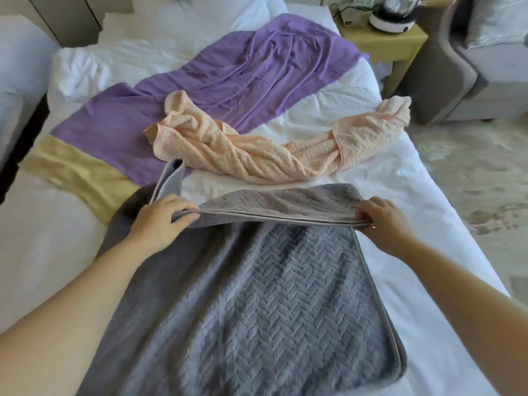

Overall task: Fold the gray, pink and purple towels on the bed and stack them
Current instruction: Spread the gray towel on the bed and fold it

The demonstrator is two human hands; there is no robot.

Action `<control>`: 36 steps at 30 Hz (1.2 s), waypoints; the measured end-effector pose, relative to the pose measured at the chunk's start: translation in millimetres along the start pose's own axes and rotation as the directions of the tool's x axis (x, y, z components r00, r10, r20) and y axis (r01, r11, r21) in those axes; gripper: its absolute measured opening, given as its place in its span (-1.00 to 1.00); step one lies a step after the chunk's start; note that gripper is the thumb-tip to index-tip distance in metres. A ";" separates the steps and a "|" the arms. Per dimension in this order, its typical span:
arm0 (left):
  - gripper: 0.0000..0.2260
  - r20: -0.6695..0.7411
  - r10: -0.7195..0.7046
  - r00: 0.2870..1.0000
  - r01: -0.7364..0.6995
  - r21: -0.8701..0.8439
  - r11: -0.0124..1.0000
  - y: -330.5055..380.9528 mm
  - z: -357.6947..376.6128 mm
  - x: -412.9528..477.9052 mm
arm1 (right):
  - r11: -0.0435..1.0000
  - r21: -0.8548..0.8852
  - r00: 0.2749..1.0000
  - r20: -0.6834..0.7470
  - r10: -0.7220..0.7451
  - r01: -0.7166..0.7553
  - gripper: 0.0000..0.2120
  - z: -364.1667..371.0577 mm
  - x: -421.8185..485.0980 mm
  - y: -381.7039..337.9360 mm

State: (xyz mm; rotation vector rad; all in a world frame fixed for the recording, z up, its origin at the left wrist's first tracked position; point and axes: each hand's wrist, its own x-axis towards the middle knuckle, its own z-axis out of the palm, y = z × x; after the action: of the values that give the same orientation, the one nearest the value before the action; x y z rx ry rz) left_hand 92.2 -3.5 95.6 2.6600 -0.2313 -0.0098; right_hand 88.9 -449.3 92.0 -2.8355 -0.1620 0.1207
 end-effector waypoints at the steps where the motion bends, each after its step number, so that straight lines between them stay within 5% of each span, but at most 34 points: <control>1: -0.88 0.014 -0.006 1.000 0.006 -0.004 1.000 4.1 5.9 -21.0 | 1.000 0.011 1.000 0.017 0.017 -0.017 -0.84 6.0 -22.0 0.9; 8: -0.87 0.169 -0.104 0.980 0.110 -0.027 0.994 26.0 45.7 -155.4 | 0.996 0.083 0.990 0.133 0.035 -0.046 -0.80 42.9 -147.8 5.5; 16: -0.98 0.151 -0.148 0.977 0.151 -0.008 0.989 44.5 84.2 -266.0 | 0.993 0.114 0.994 0.109 -0.009 -0.004 -0.81 75.7 -241.1 32.8; 23: -0.78 0.404 -0.315 0.858 0.180 0.339 0.923 58.7 127.0 -304.5 | 0.998 0.052 0.942 0.336 0.026 -0.046 -0.70 105.4 -277.0 42.9; 26: -0.76 0.330 -0.358 0.874 0.269 0.286 0.920 68.6 118.8 -302.2 | 0.993 0.082 0.974 0.217 0.065 -0.085 -0.77 98.7 -276.4 30.7; 29: -0.80 0.074 -0.396 0.915 0.385 0.125 0.914 69.3 99.5 -296.7 | 0.976 0.169 0.981 0.160 0.107 -0.134 -0.83 90.1 -267.2 5.2; 36: -0.84 -0.041 -0.604 0.796 0.568 -0.292 0.769 16.5 57.0 -267.5 | 0.928 0.365 0.975 0.222 -0.008 -0.075 -0.82 101.7 -225.4 -103.6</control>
State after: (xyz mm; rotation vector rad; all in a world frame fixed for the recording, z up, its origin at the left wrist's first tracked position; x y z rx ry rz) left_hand -176.7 0.3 43.6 2.3388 0.6190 -0.0606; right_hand -154.6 -349.5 41.0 -2.4398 -0.1224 0.4272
